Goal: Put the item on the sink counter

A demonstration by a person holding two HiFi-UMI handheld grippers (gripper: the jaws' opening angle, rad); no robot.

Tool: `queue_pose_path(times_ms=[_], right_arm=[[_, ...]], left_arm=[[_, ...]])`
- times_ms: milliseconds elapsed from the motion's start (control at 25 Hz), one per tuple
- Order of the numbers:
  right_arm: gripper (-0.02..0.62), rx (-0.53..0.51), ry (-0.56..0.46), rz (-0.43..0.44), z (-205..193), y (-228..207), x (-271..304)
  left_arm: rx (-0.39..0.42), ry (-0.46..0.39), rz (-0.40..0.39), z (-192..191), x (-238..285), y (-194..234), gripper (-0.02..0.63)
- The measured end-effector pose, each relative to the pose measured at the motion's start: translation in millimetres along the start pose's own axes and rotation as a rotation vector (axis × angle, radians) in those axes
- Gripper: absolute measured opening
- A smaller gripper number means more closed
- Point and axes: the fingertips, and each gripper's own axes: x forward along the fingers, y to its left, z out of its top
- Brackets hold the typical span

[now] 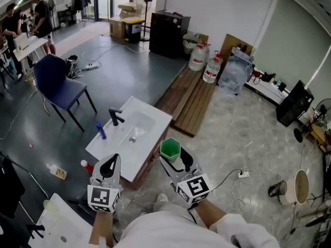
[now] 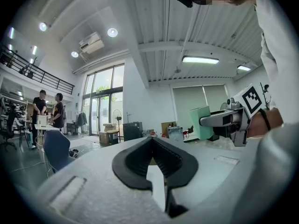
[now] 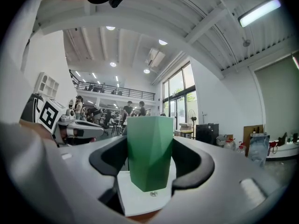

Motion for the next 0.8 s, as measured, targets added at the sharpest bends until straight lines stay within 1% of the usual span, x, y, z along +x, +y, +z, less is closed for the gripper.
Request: queue_pose_path(times_ms=[200, 360, 560, 800], right_arm=[[0.293, 0.016, -0.059, 0.051, 9, -13, 25], [0.291, 0.045, -0.083, 0.095, 9, -37, 49], [0.291, 0.062, -0.111, 0.155, 14, -68, 79], [0.290, 0.074, -0.122, 0.226, 10, -94, 107]], left_arm=[[0.025, 0.005, 0.012, 4, 33, 1, 0.006], [0.039, 0.012, 0.041, 7, 64, 4, 0.006], [0.042, 0.022, 0.101, 8, 96, 15, 0.006], [0.048, 0.027, 0.168, 6, 121, 20, 0.006]])
